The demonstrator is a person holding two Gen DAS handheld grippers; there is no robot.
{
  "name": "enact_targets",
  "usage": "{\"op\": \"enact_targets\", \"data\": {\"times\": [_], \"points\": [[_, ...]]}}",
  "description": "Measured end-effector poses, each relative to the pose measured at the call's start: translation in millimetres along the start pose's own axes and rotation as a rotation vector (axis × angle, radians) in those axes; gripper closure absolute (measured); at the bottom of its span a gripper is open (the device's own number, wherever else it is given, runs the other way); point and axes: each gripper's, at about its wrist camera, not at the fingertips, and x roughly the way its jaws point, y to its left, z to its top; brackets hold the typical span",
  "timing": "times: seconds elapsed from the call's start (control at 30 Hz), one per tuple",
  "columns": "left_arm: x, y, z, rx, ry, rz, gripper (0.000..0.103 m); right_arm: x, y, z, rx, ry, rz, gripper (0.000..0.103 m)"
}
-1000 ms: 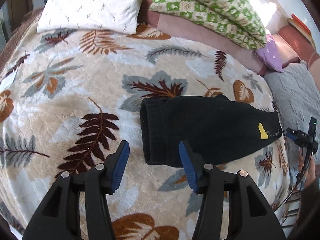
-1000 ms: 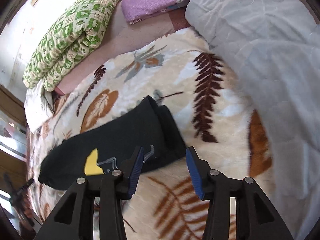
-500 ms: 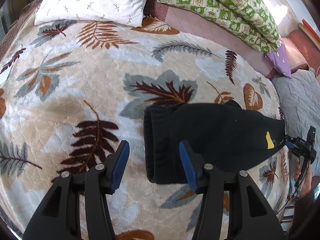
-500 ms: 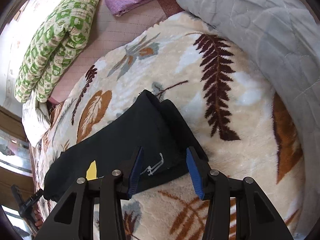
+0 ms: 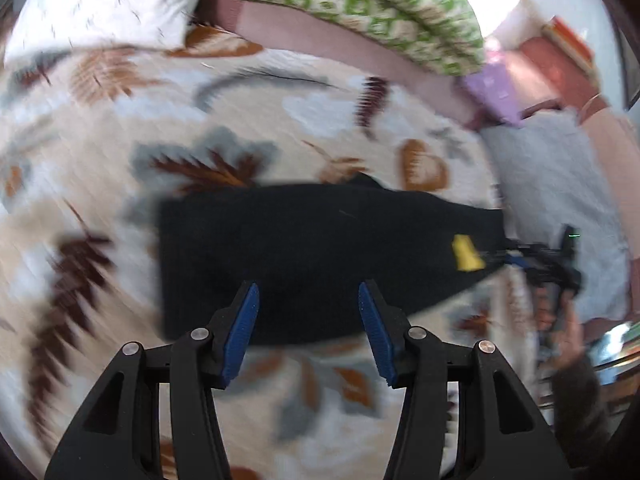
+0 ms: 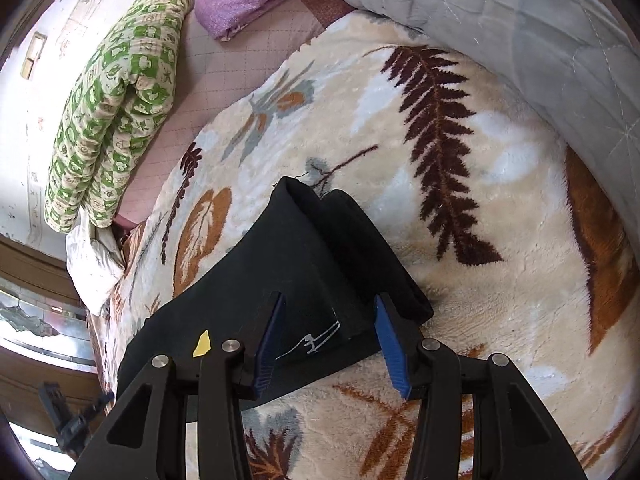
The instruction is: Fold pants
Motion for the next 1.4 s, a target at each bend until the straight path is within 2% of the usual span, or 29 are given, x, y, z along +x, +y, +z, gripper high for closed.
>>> {"op": "enact_targets", "data": {"times": [0.07,0.13,0.37,0.47,0.57,0.63,0.73,0.77,0.8,0.9,1.13,1.2,1.4], "points": [[2,-6,-13,-0.009,-0.028,0.034,0.052,0,1,1,-0.005,0.000,0.000,0.055],[6,0,-19,-0.082,-0.067,0.043,0.052,1,2,1,-0.007,-0.001,-0.002,0.055],[22,36,-11,-0.426,-0.153,-0.039,0.053,-1,-3,1,0.019,-0.011,0.022,0.055],[22,48,-11,-0.524,-0.171,-0.091,0.053,-2,-6,1,0.037,-0.015,0.043,0.055],[11,48,-18,-0.528,-0.142,-0.130,0.053,-3,-8,1,0.044,-0.013,0.057,0.055],[-5,52,-23,-0.538,-0.164,-0.142,0.053,-3,-9,1,0.043,-0.011,0.065,0.055],[-26,68,-23,-0.552,-0.191,-0.148,0.052,-2,-9,2,0.035,0.000,0.068,0.055],[-28,75,-21,-0.558,-0.183,-0.124,0.052,-2,-9,2,0.033,0.001,0.068,0.055],[-28,83,-20,-0.571,-0.171,-0.095,0.052,-1,-9,2,0.030,0.002,0.067,0.055],[-13,98,-27,-0.637,-0.087,-0.151,0.053,0,-8,2,0.032,0.002,0.064,0.053],[1,88,-27,-0.692,-0.072,-0.213,0.052,1,-5,3,0.039,0.000,0.052,0.051],[9,88,-26,-0.748,-0.045,-0.233,0.052,1,-4,4,0.038,0.002,0.048,0.051],[26,83,-13,-0.784,-0.033,-0.151,0.053,2,-5,3,0.044,0.004,0.043,0.051]]}}
